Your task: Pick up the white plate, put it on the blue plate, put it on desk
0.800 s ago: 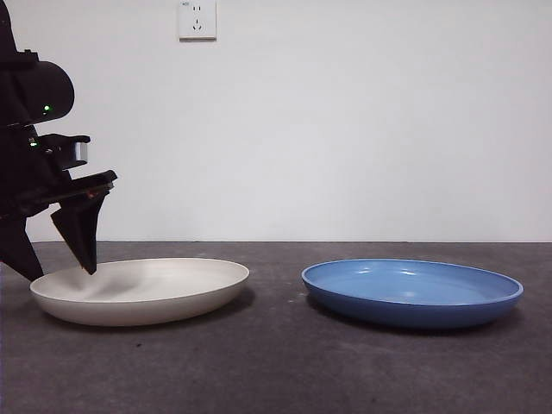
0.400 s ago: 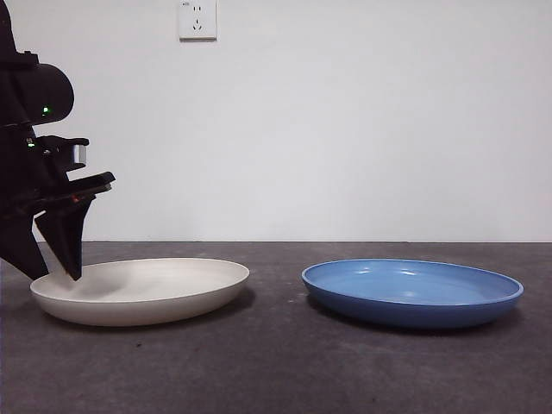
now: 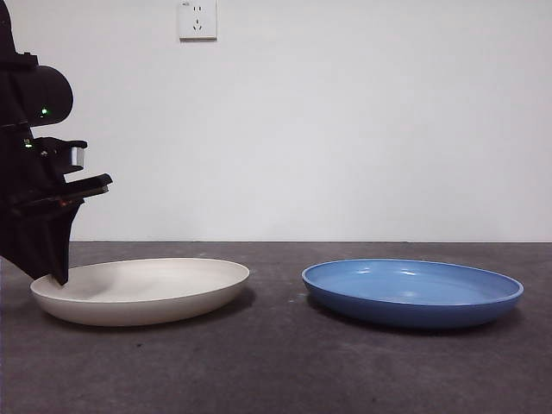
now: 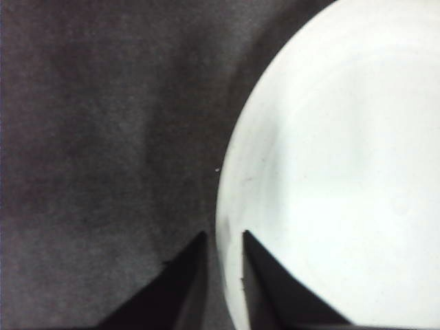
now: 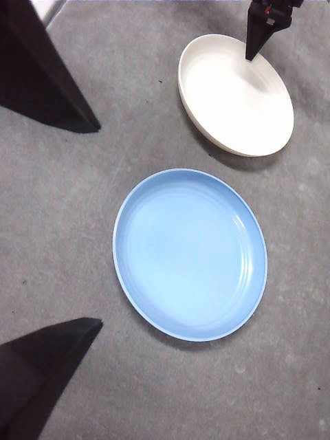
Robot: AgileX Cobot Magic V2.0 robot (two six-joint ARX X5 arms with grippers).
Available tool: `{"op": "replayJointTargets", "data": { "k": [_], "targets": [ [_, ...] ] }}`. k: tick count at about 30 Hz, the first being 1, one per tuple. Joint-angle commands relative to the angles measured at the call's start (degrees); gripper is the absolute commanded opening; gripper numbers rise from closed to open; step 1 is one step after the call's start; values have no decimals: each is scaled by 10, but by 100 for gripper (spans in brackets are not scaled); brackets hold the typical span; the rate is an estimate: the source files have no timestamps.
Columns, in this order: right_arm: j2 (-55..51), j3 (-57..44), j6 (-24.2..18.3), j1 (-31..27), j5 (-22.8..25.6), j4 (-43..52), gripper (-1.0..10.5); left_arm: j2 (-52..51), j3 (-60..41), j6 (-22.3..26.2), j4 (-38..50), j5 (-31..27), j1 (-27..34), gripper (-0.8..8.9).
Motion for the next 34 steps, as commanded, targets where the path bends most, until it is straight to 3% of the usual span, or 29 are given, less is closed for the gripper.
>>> {"op": "replayJointTargets", "data": {
  "k": [1,15,23,34],
  "targets": [
    [3,11,6,2,0,6,430,9,12,2,1,-2,-1,8],
    [3,11,6,2,0,6,430,-16,24,-31,8,0,-1,9],
    [3,11,6,2,0,6,430,-92,56,-52,-1,48,-12,9],
    [3,11,13,2,0,6,430,-91,99,-94,42,47,-141,9]
  ]
}}
